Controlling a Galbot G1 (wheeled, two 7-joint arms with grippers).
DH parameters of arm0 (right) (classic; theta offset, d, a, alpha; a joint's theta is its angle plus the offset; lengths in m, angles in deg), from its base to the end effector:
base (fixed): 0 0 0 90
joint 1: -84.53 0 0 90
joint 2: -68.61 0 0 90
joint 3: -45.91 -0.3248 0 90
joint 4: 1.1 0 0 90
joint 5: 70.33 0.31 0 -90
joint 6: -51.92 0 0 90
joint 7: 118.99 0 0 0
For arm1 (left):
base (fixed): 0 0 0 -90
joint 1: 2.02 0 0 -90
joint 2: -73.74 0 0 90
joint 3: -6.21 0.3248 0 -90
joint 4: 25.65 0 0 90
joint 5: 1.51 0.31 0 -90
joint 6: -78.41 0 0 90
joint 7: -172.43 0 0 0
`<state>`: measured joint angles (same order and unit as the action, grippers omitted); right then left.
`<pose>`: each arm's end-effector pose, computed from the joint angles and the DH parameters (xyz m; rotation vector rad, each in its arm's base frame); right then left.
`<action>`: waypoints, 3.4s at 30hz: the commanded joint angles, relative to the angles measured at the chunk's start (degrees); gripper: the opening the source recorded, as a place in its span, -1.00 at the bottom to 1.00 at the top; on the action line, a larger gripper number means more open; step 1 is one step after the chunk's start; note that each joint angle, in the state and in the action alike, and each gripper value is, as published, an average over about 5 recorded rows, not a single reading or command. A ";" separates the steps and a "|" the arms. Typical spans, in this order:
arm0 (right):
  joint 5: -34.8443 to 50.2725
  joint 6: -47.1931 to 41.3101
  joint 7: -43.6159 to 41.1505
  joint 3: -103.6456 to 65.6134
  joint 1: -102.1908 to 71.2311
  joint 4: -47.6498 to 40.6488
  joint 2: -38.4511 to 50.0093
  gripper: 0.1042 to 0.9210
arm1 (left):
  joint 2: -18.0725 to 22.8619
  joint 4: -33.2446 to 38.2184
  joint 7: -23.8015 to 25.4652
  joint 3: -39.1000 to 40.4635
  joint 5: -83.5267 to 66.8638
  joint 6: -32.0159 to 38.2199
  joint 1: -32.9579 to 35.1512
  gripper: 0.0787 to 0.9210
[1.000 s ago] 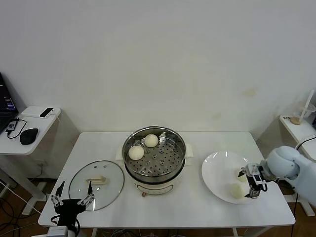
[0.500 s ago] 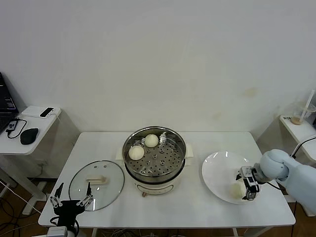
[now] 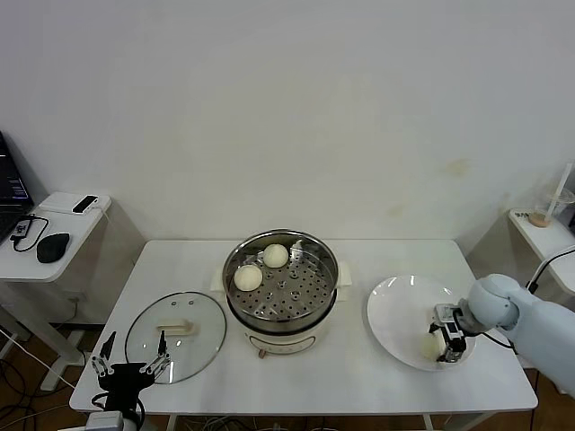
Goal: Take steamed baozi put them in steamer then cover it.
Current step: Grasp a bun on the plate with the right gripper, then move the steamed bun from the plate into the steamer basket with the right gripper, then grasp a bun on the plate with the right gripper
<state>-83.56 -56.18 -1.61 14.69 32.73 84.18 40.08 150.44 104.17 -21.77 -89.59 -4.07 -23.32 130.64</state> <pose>0.3729 -0.1816 -0.2149 1.1761 -1.3393 1.3024 0.0947 0.0525 -0.2468 0.2778 -2.8928 -0.3398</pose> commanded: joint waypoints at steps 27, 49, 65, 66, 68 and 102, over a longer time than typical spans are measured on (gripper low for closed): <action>18.09 -1.80 -2.76 22.78 50.33 -1.32 -10.75 0.20 | -1.18 0.66 0.15 -0.30 -1.02 -0.01 -1.04 0.77; 22.64 10.38 3.80 38.19 49.04 -1.11 -35.39 0.22 | -0.20 1.50 0.25 -4.14 -2.37 0.20 -0.30 0.77; 10.36 22.22 3.10 42.22 45.44 -3.96 -41.19 0.22 | -0.08 1.48 0.67 -5.43 -3.57 0.27 -0.43 0.77; 10.47 22.43 3.16 42.21 45.36 -3.91 -41.33 0.22 | -0.08 1.37 0.67 -5.43 -3.59 0.30 -0.48 0.77; 10.53 22.70 3.29 42.18 45.14 -3.87 -41.58 0.22 | -0.05 1.17 0.66 -5.40 -3.61 0.33 -0.60 0.77; 21.72 3.37 -1.36 32.25 54.45 5.33 -14.51 0.76 | -2.08 0.59 0.81 -4.15 -4.88 0.37 -2.09 0.77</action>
<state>-66.82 -41.92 -1.01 50.64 84.94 83.64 10.61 149.27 105.14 -21.07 -94.17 -8.37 -22.96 128.89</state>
